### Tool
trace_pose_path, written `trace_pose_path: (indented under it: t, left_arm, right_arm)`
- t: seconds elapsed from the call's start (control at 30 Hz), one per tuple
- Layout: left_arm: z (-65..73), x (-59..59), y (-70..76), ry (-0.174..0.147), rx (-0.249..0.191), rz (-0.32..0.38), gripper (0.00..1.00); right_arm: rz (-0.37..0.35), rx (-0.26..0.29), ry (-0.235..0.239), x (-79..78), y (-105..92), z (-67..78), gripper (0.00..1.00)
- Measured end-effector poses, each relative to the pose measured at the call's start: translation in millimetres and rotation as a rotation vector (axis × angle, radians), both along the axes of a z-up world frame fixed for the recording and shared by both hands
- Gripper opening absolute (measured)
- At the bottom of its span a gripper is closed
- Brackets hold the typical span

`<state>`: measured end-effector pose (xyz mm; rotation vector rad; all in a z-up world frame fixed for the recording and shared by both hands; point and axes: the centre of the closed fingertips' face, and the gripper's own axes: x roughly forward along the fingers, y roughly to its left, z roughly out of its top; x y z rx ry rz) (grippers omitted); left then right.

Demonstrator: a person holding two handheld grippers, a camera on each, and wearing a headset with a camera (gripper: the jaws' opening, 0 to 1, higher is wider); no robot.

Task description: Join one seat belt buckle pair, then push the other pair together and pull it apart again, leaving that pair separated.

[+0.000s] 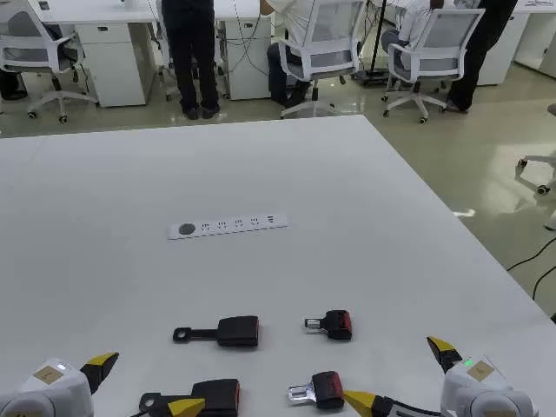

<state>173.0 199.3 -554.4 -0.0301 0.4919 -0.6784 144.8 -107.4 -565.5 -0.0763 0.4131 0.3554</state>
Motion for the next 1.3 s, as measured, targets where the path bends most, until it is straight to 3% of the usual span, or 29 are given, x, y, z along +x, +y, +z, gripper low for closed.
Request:
trace_pose_path:
  t: [1.3]
  left_arm:
    - [4.4,-8.3,2.0,-0.003,0.005,0.003,1.0]
  right_arm:
    - [-0.003,0.001,-0.008,-9.3,-0.9,4.9,0.99]
